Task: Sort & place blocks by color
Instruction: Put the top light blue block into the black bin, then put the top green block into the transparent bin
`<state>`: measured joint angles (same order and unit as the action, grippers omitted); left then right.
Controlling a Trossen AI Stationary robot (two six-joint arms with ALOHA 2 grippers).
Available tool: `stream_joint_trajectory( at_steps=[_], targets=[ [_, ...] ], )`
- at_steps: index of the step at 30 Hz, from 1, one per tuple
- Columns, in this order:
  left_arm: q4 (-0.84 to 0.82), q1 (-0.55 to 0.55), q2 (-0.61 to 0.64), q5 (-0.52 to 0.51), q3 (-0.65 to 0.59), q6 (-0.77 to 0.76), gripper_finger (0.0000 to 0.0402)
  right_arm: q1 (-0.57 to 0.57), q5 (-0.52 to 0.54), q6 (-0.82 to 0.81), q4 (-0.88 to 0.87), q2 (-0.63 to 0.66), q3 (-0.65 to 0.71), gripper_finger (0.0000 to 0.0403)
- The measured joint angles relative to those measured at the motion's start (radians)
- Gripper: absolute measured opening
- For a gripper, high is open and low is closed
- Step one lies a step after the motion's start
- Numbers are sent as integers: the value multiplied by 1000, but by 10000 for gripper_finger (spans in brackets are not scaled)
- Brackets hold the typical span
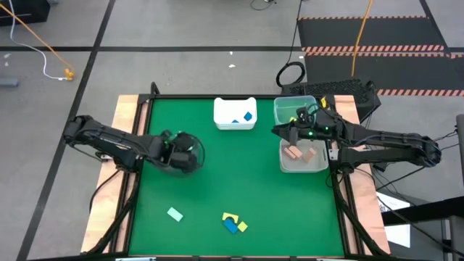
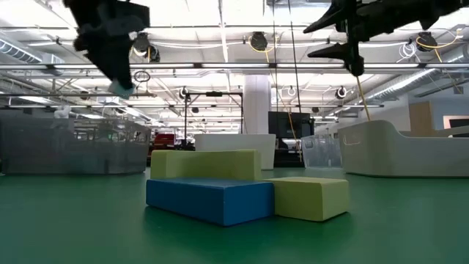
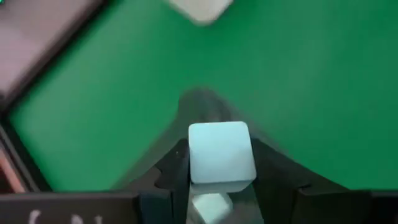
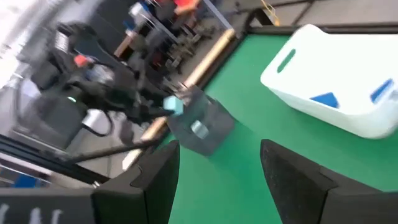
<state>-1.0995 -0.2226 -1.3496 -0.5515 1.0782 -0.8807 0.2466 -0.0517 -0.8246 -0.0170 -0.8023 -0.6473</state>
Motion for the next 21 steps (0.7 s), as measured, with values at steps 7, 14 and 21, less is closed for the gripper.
stream_joint_trajectory(
  at_steps=[7, 14, 21],
  targets=[
    [-20, -15, -5, 106, -111, -162, 133, -1, -70, -28, 390, -47, 163, 212],
    [40, -1, -7, 109, -241, -348, 136, -22, -133, 6, 512, -104, 208, 212],
    [59, 0, -7, 109, -253, -502, 258, -91, -112, 118, 514, -153, 207, 212]
  ],
)
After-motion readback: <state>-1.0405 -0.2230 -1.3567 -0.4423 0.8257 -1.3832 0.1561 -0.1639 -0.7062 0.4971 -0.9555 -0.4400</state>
